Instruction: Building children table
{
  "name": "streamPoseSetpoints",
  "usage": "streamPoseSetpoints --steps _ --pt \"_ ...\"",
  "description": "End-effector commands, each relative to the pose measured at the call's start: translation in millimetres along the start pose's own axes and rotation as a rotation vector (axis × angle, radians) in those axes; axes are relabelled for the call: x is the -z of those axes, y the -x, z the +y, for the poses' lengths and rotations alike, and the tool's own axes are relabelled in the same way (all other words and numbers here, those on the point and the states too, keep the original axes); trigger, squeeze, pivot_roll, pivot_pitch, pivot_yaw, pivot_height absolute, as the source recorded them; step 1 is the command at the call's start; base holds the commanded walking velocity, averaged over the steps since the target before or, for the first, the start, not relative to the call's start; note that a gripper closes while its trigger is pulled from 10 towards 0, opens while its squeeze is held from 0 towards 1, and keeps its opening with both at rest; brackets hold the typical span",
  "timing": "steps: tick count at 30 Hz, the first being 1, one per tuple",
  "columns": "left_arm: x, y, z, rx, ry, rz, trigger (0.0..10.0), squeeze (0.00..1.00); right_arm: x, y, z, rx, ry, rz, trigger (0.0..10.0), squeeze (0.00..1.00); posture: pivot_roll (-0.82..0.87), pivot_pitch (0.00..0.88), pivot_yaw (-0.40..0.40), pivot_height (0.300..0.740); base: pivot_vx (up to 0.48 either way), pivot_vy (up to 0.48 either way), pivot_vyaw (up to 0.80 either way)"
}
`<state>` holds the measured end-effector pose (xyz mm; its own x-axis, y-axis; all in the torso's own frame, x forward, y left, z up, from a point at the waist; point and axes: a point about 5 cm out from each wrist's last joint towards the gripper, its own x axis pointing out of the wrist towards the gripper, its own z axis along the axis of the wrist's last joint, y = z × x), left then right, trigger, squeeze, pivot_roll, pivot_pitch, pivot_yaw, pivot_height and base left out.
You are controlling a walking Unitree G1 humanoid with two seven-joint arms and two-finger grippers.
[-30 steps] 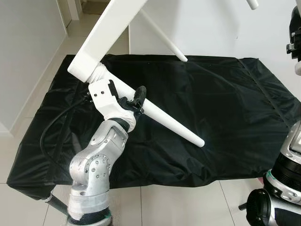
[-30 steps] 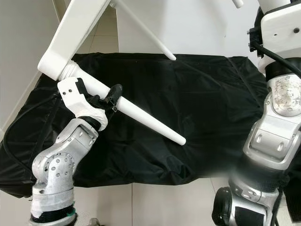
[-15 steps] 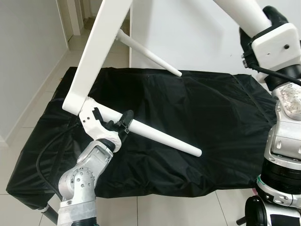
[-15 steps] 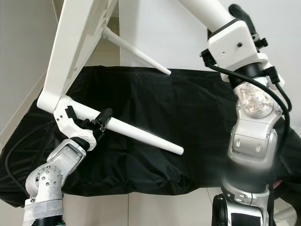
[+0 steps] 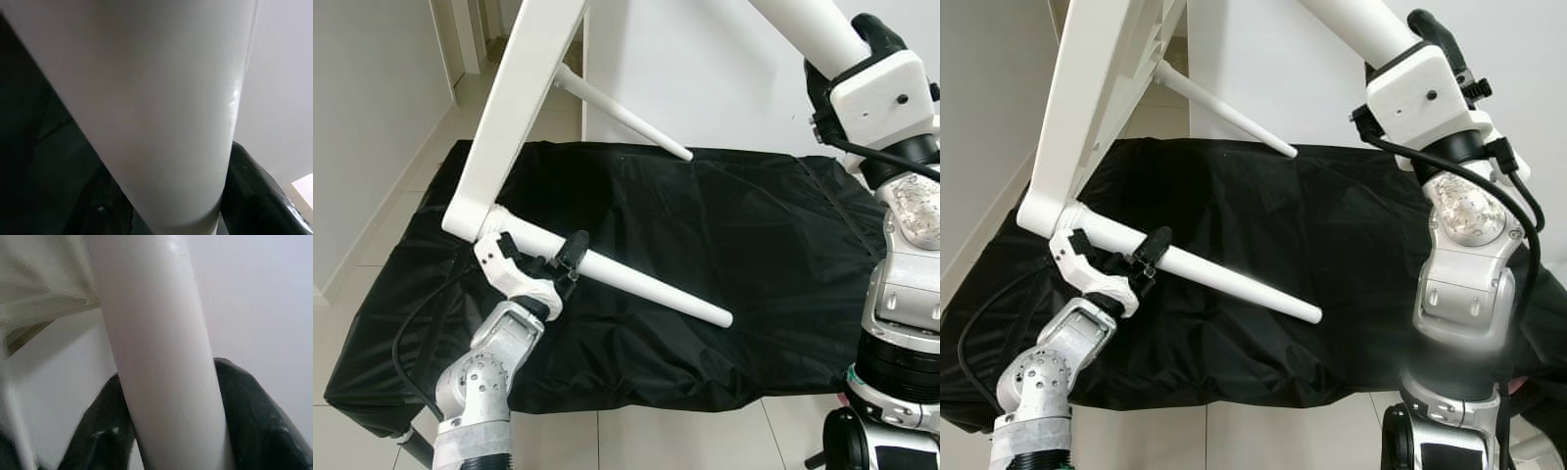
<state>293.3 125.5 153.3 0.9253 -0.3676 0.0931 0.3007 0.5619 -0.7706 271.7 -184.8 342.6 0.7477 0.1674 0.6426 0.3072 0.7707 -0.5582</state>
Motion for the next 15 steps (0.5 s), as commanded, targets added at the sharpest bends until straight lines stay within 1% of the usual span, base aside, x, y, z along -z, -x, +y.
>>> streamPoseSetpoints --steps 1,2,3,6,9,11,12,15 --pt "-23 -22.1 -164.4 0.416 -0.217 -0.185 10.0 1.0 25 10.5 3.0 0.047 -0.085 0.104 10.0 1.0 -0.03 0.0 0.0 0.74 0.0 0.0 0.0" --pt "-40 -37.6 -151.1 0.379 -0.292 -0.203 10.0 1.0 49 31.8 11.6 0.201 -0.042 0.178 10.0 1.0 -0.02 0.0 0.0 0.74 0.0 0.0 0.0" --pt "-44 -40.3 -147.8 0.368 -0.31 -0.206 10.0 1.0 53 36.2 12.9 0.231 -0.022 0.189 10.0 1.0 -0.02 0.0 0.0 0.74 0.0 0.0 0.0" --pt "-43 -39.7 -146.3 0.369 -0.315 -0.201 10.0 1.0 54 40.6 11.6 0.269 -0.014 0.2 10.0 1.0 -0.02 0.0 0.0 0.74 0.0 0.0 0.0" --pt "-42 -39.4 -145.3 0.371 -0.316 -0.197 10.0 1.0 55 42.8 12.4 0.279 -0.022 0.211 10.0 1.0 -0.02 0.0 0.0 0.74 0.0 0.0 0.0" --pt "-38 -38.7 -140.0 0.361 -0.335 -0.176 10.0 1.0 56 48.3 14.8 0.299 -0.02 0.234 10.0 1.0 -0.02 0.0 0.0 0.74 0.0 0.0 0.0" --pt "-38 -38.7 -140.0 0.361 -0.335 -0.176 10.0 1.0 56 48.3 14.8 0.299 -0.02 0.234 10.0 1.0 -0.02 0.0 0.0 0.74 0.0 0.0 0.0" --pt "-33 -37.3 -131.1 0.328 -0.364 -0.149 10.0 1.0 58 53.3 14.3 0.322 0.005 0.262 10.0 1.0 -0.02 0.0 0.0 0.74 0.0 0.0 0.0"
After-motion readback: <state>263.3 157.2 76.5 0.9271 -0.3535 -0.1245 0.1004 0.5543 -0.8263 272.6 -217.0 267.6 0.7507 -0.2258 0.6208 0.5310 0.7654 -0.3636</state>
